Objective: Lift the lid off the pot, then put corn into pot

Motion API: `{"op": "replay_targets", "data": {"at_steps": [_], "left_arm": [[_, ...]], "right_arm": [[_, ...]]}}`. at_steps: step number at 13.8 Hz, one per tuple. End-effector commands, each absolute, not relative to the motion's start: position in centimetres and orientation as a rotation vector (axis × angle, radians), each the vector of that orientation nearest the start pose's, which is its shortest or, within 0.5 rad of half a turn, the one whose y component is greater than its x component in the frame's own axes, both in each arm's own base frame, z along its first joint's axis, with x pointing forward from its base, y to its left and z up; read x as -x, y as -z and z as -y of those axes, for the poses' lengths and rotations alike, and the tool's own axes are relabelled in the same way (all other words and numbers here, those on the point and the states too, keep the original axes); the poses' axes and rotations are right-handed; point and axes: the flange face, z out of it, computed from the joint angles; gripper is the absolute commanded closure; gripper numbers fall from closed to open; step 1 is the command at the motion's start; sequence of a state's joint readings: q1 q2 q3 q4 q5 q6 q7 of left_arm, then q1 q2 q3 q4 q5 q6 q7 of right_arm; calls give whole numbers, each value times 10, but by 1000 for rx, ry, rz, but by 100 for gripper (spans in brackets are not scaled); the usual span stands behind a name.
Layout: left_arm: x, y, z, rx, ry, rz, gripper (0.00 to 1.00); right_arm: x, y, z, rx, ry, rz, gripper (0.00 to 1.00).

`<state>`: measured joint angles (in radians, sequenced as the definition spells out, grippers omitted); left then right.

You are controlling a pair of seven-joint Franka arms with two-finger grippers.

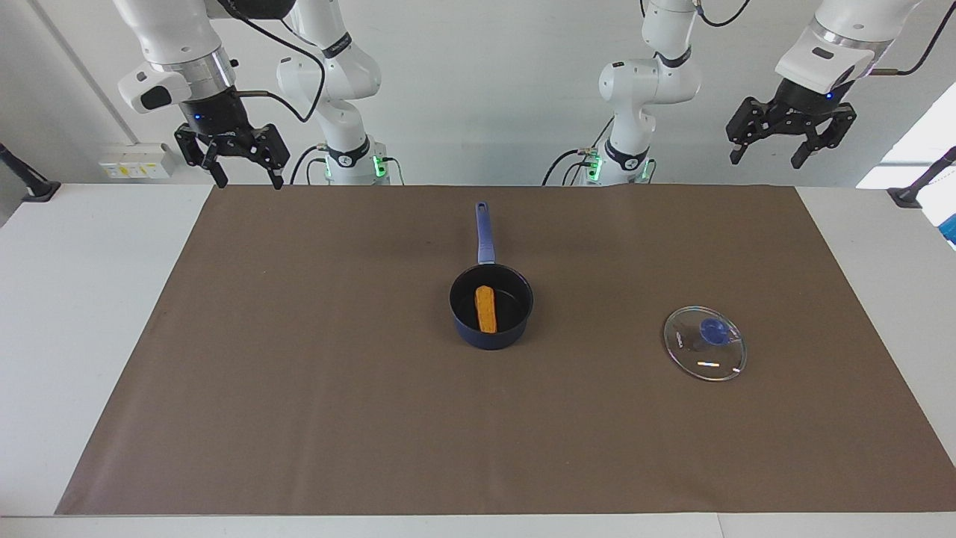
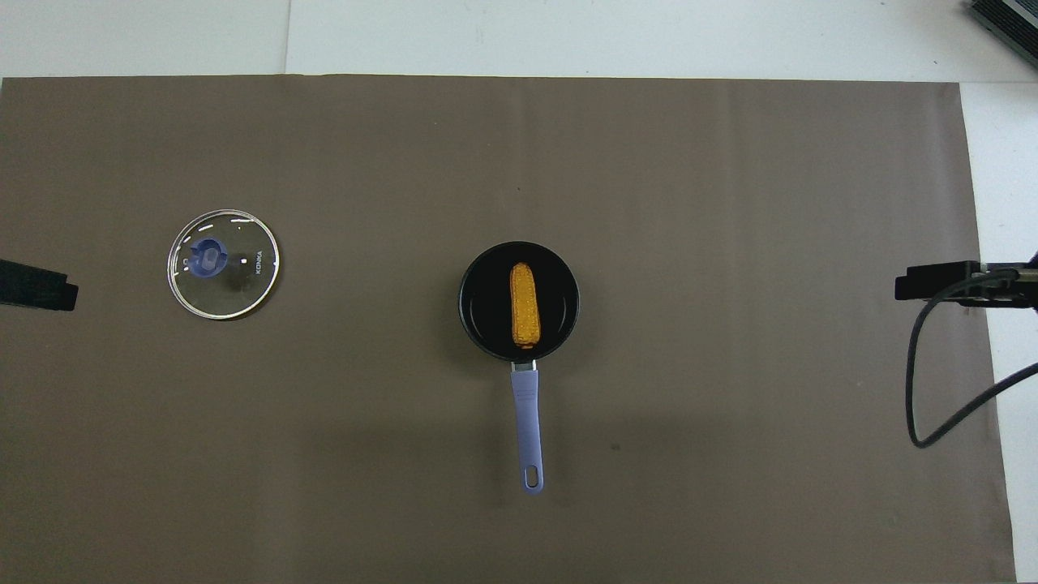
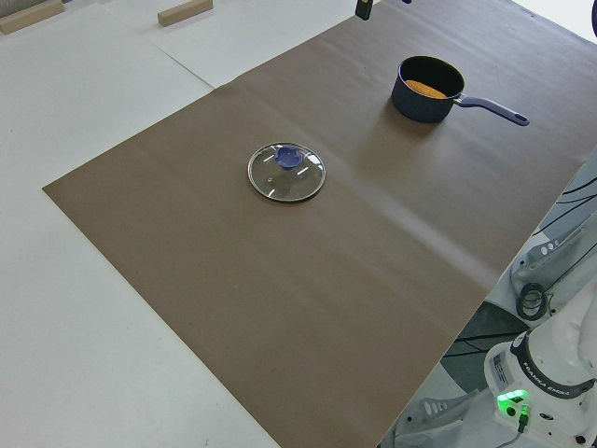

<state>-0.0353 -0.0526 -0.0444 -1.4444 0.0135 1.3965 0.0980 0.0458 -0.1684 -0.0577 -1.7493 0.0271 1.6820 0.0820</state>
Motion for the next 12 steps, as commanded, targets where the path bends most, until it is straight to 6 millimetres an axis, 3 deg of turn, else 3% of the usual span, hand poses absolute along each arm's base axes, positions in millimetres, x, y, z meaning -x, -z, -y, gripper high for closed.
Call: {"op": "replay_targets", "data": {"at_steps": [1, 2, 4, 12], "left_arm": [[-513, -698, 39, 3109, 2, -269, 0], [-514, -698, 37, 3109, 4, -264, 0], [-513, -699, 42, 3108, 7, -276, 0], [-514, -696, 40, 3111, 0, -277, 0]], "right_arm": [[-502, -658, 16, 3075, 95, -151, 0], [-492, -673, 19, 3089, 11, -149, 0], [-483, -673, 19, 3099, -77, -147, 0], [-490, -676, 16, 3172, 13, -125, 0]]}}
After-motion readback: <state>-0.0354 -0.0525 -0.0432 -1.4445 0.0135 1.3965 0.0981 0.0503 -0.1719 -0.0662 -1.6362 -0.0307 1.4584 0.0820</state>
